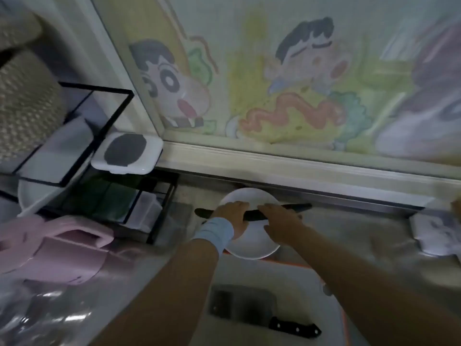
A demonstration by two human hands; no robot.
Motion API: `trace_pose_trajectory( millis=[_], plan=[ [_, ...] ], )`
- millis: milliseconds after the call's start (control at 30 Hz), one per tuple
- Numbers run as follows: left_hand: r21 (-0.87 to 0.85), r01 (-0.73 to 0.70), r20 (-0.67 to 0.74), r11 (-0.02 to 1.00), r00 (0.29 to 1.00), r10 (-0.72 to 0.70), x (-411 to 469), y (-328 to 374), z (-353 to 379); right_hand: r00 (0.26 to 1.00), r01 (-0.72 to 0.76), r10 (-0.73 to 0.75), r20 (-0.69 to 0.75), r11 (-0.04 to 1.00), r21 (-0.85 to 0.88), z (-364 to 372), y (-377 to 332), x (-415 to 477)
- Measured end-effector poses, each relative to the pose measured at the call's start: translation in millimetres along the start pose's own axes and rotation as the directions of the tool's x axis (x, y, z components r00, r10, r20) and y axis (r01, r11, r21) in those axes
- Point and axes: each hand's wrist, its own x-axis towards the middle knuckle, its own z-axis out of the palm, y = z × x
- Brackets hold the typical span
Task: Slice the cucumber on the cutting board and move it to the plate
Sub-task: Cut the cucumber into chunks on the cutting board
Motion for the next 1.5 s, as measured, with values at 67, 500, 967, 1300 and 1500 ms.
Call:
trace_pose_trajectory(
  millis=[67,500,967,1300,1500],
  plan=[
    [0.016,0.022,0.04,1.0,0.999,-0.023,14.1,-0.8,4.9,0.999,0.035,-0.038,-0.024,0.992,-0.123,6.3,6.2,14.4],
    [0.084,-0.073,0.024,0.994,0.997,0.072,-1.3,-6.8,12.5,0.993,0.025,-0.043,-0.106,0.985,-0.169,16.6,-5.5,-1.3],
    [0.025,-0.097,0.087,0.995,0.992,0.094,-150.8,-20.8,34.9,0.992,0.067,-0.076,-0.104,0.994,-0.087,42.4,-82.8,-129.4],
    [-0.062,0.01,0.13,0.998,0.992,-0.002,-217.5,-27.4,100.8,0.997,0.042,-0.024,-0.07,0.963,0.266,113.0,-124.5,-185.0],
    [0.021,0.029,0.24,0.999,0.97,-0.033,-223.9,-50.4,123.2,0.994,-0.104,0.104,-0.018,0.993,-0.047,131.8,-87.8,-188.0]
  ],
)
